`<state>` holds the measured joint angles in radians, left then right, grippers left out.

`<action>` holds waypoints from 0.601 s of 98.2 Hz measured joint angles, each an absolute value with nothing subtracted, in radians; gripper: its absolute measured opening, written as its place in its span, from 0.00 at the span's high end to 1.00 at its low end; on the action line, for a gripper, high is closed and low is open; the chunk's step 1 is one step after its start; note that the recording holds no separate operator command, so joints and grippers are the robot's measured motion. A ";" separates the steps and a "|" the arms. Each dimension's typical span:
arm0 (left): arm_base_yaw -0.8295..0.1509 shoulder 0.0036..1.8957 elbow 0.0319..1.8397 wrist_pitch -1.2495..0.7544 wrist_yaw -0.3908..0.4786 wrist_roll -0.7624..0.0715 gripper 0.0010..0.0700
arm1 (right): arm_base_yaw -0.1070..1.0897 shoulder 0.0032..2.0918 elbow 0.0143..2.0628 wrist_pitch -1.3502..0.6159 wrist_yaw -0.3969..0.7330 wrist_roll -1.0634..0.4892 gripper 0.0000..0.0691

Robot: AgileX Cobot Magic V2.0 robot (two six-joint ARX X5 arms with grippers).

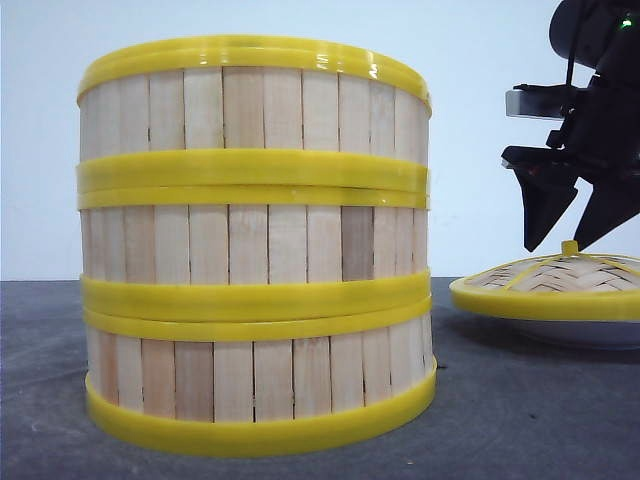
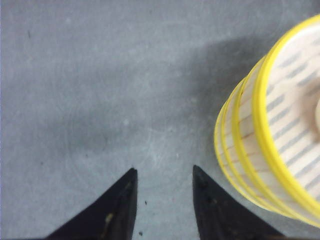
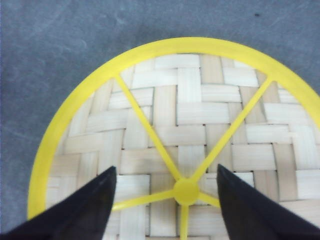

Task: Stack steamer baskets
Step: 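Move the right gripper to the woven lid and grasp its yellow knob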

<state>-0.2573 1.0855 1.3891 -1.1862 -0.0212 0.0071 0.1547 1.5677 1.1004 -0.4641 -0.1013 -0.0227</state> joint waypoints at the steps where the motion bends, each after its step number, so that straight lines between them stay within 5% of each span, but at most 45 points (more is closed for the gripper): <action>1: -0.257 1.081 1.383 -1.185 -0.021 0.007 0.73 | 0.155 1.568 1.100 -0.461 -0.101 -0.022 0.52; 16: -0.253 1.016 1.293 -1.181 -0.023 -0.001 0.73 | 0.142 1.568 1.100 -0.456 -0.101 -0.019 0.62; 59: -0.227 0.950 1.230 -1.147 -0.024 -0.013 0.73 | 0.127 1.576 1.094 -0.469 -0.101 -0.016 0.67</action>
<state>-0.2268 0.9497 1.2304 -1.1473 -0.0242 -0.0128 0.1272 1.5761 1.0939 -0.4694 -0.1009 -0.0162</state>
